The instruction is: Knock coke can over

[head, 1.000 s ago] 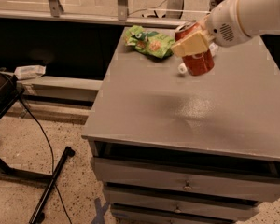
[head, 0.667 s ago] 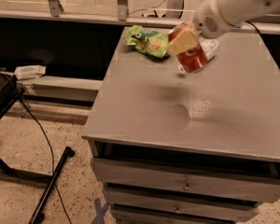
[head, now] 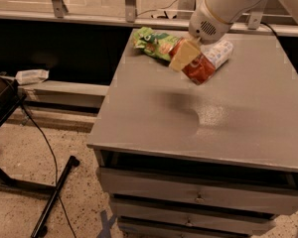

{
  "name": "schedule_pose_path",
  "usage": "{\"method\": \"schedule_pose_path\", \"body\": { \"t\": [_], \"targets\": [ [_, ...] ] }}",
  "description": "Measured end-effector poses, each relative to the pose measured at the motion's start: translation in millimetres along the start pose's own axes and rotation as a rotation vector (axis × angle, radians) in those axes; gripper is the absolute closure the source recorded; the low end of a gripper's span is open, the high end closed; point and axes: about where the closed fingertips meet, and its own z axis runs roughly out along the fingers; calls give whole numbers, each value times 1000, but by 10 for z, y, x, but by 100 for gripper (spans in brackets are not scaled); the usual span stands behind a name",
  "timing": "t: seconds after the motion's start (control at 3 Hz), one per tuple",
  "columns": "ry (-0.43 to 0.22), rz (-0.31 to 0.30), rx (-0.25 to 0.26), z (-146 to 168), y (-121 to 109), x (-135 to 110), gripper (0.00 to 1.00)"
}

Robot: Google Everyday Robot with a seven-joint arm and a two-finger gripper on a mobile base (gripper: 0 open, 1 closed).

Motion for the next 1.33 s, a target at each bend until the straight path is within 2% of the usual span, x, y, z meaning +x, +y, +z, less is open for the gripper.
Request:
{"method": "schedule_pose_path", "body": {
  "t": [0.33,0.67,1.0,1.33],
  "targets": [
    [223,-77,-72,98,282,277,100],
    [390,-124,-122,178,506,568,84],
    [451,-133,-190,416,767,794,53],
    [440,-135,-172,404,721,757,29]
  ]
}}
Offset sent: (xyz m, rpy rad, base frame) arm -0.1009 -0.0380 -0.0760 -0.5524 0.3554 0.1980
